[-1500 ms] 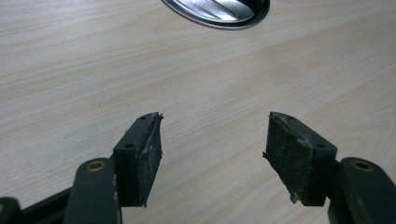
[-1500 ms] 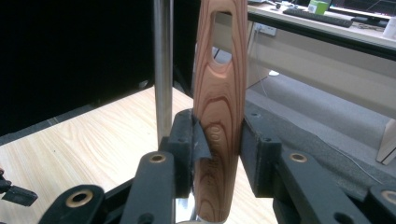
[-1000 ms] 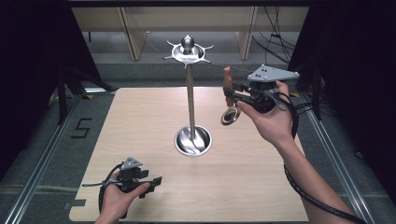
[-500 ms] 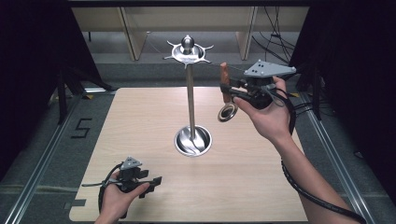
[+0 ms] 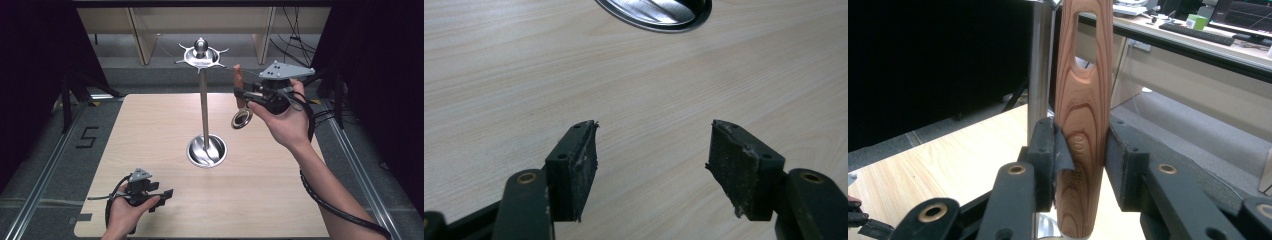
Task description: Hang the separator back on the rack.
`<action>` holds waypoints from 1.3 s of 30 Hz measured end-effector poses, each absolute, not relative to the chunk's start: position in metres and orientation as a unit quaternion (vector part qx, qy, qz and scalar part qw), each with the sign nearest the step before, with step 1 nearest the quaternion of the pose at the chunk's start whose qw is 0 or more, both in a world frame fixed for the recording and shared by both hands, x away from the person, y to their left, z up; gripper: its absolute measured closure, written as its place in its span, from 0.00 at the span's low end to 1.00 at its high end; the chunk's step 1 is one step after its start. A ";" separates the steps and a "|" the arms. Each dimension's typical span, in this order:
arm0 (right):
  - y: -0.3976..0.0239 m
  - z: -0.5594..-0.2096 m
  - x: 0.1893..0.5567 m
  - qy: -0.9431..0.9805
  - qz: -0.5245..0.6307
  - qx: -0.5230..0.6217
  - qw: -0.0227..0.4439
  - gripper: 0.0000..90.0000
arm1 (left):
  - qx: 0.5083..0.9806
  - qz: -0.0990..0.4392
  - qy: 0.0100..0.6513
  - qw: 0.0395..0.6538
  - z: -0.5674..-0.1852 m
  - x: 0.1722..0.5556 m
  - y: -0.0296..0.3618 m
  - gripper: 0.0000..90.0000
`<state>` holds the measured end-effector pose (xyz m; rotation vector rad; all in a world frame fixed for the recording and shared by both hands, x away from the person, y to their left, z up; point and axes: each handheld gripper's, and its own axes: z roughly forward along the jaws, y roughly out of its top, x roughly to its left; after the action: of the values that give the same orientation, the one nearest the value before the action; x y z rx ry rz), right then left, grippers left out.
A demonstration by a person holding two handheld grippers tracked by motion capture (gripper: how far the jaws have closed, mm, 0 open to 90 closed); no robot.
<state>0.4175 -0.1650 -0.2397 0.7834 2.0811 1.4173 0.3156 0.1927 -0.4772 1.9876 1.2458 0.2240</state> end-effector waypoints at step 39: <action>-0.150 -0.233 0.431 0.779 0.518 0.270 0.227 0.76 | 0.779 0.087 0.488 0.384 -0.477 0.316 0.193 0.39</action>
<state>0.4310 -0.1502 -0.2330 0.7443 2.1474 1.4270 0.3158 0.1930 -0.4771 1.9854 1.2432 0.2227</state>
